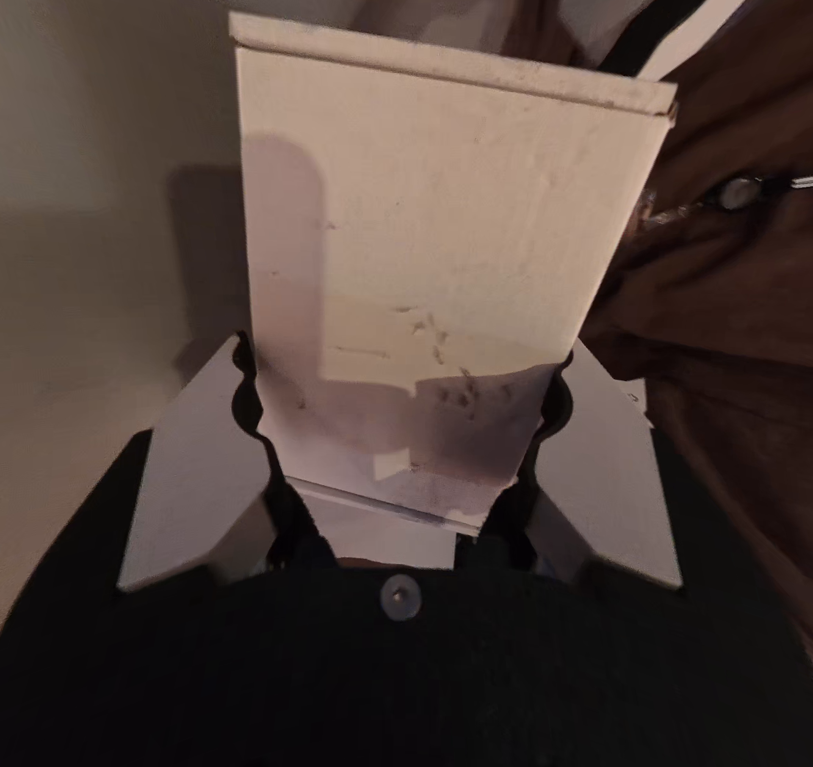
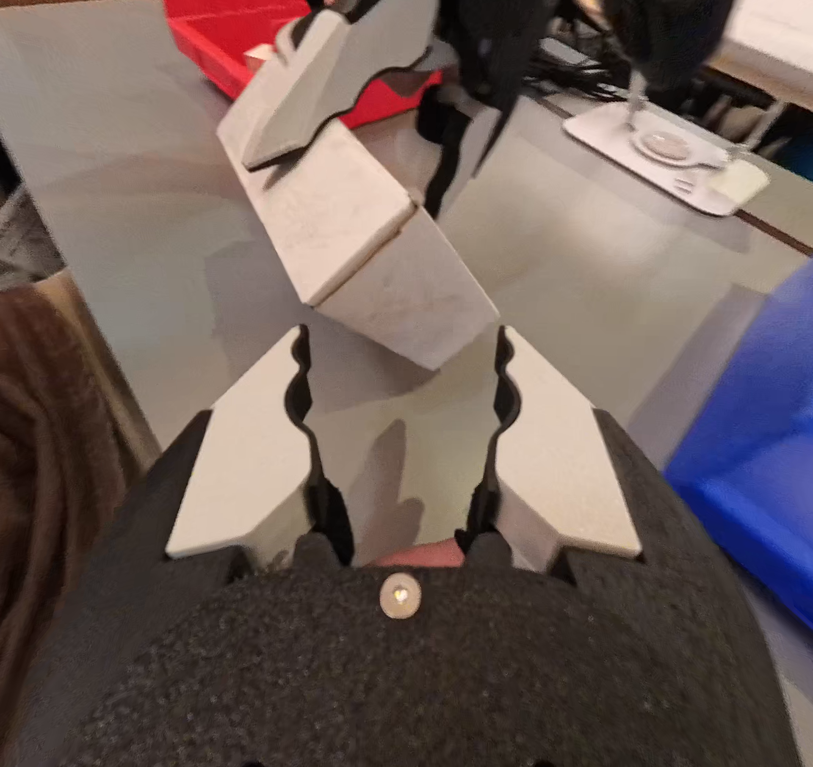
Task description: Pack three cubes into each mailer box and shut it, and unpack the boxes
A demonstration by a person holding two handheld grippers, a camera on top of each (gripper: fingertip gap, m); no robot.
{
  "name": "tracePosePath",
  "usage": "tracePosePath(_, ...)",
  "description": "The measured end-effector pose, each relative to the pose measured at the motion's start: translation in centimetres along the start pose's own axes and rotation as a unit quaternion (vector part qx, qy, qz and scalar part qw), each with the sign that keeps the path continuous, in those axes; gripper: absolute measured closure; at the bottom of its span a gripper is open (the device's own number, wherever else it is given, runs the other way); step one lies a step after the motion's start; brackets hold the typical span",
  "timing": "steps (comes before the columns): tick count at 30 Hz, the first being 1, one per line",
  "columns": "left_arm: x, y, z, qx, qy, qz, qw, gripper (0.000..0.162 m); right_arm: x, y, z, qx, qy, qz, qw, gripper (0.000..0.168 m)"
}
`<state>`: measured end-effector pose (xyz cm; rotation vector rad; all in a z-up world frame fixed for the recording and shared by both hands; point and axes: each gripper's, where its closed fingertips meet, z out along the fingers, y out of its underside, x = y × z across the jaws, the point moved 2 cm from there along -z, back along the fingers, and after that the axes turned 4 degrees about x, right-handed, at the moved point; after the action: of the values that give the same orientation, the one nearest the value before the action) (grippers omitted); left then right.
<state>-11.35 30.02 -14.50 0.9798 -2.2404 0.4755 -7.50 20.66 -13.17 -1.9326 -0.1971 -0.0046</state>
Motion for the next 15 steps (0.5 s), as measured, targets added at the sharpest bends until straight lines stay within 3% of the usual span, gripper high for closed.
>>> tracePosePath(3, 1.5, -0.3, 1.0, -0.008, 0.034, 0.014, 0.999, 0.033, -1.3, -0.4, 1.7, 0.004, -0.012, -0.05, 0.999, 0.077)
tracePosePath(8, 1.1, -0.4, 2.1, 0.003, 0.034, 0.014, 0.999, 0.033, -1.4, 0.2, 3.8, -0.015, -0.035, -0.139, 0.99, 0.089)
tracePosePath(9, 1.2, -0.5, 1.9, 0.022, 0.048, -0.002, 0.999, 0.035, -1.3, 0.6, 3.9, -0.02, -0.059, -0.122, 0.991, 0.089)
tracePosePath(11, 1.9, -0.9, 1.1, 0.087, 0.085, -0.016, 0.992, 0.023, -0.7, 0.5, 3.8, -0.011, -0.083, -0.09, 0.992, 0.089)
tracePosePath(13, 1.4, -0.8, 0.0, 0.149, 0.059, 0.003, 0.987, 0.034, 0.4, 0.1, 3.6, -0.004, -0.085, -0.069, 0.994, 0.09)
tracePosePath(15, 0.8, -1.0, -1.9, 0.222, 0.008, 0.015, 0.975, 0.03, 1.6, -0.3, 3.7, 0.003, -0.081, -0.044, 0.996, 0.09)
